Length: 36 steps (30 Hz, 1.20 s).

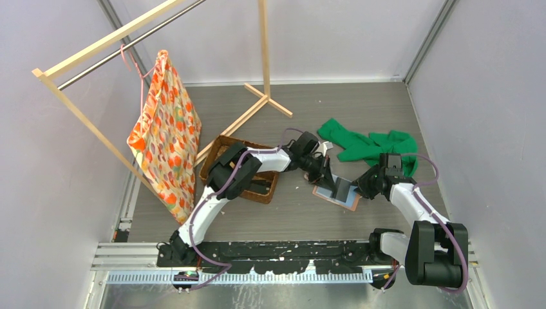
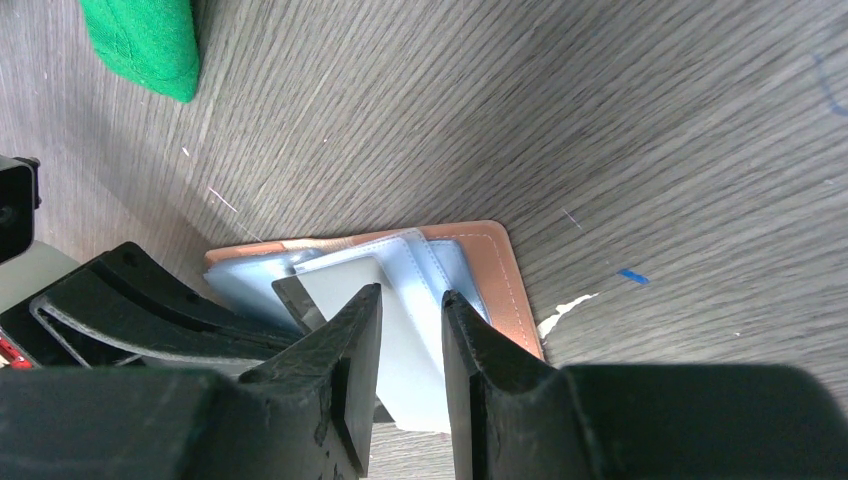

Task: Take the credit cards out of the card holder
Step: Remove the credit card from the card holder, then place the credit card in the storage box.

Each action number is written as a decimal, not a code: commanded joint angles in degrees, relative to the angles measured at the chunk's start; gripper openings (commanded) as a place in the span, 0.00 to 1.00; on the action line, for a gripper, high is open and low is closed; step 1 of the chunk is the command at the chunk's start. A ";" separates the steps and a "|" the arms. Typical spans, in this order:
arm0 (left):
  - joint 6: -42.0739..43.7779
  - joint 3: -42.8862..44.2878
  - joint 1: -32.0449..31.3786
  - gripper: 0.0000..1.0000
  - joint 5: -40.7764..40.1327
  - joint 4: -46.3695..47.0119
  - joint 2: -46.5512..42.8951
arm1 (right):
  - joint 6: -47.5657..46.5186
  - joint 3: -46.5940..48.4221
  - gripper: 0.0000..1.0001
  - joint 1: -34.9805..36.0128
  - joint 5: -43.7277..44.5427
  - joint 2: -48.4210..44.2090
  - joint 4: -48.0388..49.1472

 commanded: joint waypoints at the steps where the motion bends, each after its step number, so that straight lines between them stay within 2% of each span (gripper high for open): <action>1: 2.81 -1.49 2.01 0.01 -1.10 -2.76 -3.87 | -0.82 -0.67 0.34 -0.17 1.72 0.90 -0.58; 15: 6.87 -4.78 3.99 0.00 -0.22 -7.16 -9.40 | -0.85 -0.71 0.34 -0.17 1.65 0.99 -0.39; 23: 11.83 -2.19 4.06 0.00 -1.78 -15.03 -14.91 | -0.93 -0.55 0.34 -0.17 1.54 0.19 -1.01; 27: 18.45 0.93 4.08 0.01 -5.27 -24.08 -18.31 | -1.02 0.42 0.35 -0.26 0.62 -1.44 -2.43; 31: 27.39 5.77 4.78 0.00 -15.78 -39.29 -22.17 | -1.39 2.84 0.44 -0.35 0.42 -3.88 -5.35; 34: 32.52 8.68 5.85 0.00 -24.22 -47.66 -24.77 | -1.91 5.07 0.59 -0.35 0.25 -5.35 -7.29; 36: 35.55 9.45 6.68 0.00 -29.23 -51.77 -26.59 | -2.13 6.46 0.65 -0.35 0.36 -6.32 -8.58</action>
